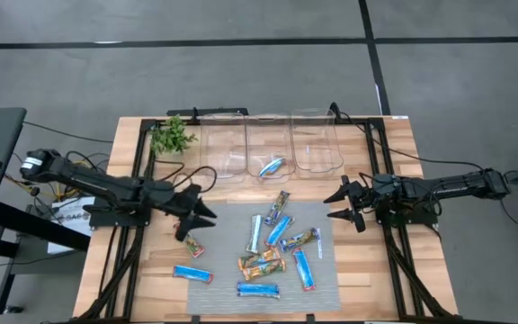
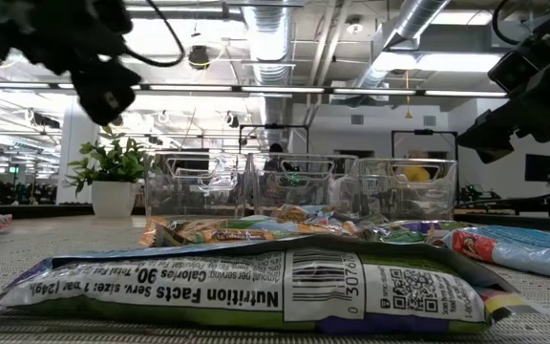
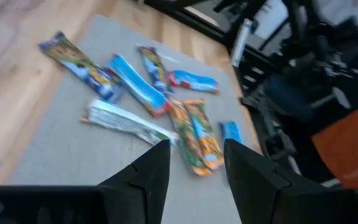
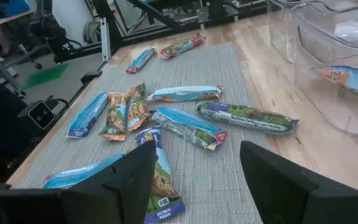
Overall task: Pick and place Granola Bars by type
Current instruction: Put the red granola bar into the left transparent bin
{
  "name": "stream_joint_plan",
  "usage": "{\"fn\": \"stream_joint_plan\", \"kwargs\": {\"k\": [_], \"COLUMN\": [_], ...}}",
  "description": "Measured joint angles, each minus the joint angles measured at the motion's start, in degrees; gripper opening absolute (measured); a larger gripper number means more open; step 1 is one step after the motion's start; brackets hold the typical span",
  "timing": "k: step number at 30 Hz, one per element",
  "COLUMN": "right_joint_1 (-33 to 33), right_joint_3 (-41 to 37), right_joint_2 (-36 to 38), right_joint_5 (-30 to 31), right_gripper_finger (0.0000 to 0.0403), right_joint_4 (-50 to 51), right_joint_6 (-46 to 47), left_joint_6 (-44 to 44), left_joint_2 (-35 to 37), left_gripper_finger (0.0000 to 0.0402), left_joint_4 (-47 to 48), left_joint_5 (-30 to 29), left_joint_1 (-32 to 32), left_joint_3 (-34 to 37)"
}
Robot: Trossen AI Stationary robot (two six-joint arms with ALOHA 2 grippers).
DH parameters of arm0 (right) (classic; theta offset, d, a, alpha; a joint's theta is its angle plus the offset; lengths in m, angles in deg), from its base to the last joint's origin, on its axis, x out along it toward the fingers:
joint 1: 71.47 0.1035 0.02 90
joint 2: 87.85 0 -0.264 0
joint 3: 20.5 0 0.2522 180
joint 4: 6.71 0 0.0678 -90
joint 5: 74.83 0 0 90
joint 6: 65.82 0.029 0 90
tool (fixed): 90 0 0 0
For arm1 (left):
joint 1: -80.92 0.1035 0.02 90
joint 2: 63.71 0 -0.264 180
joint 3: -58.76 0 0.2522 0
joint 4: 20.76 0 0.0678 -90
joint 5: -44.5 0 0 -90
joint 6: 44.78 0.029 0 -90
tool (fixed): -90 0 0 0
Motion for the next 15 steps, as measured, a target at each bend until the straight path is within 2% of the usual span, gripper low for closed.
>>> {"fn": "stream_joint_plan", "kwargs": {"k": [8,15], "right_joint_1": [-0.02,0.0], "right_joint_3": [0.0,-0.02], "right_joint_2": [0.0,0.0], "right_joint_5": [0.0,0.0], "right_gripper_finger": [0.0226,0.0226], "right_joint_4": [-0.02,0.0], "right_joint_6": [0.0,-0.02], "left_joint_6": [3.56,13.69], "left_joint_2": [10.41,12.7], "left_gripper_finger": [0.0144,0.0144], "left_joint_4": [11.2,21.67], "left_joint_5": [2.16,5.48], "left_joint_1": [-5.42,-10.77], "left_joint_3": [1.14,-0.41]}}
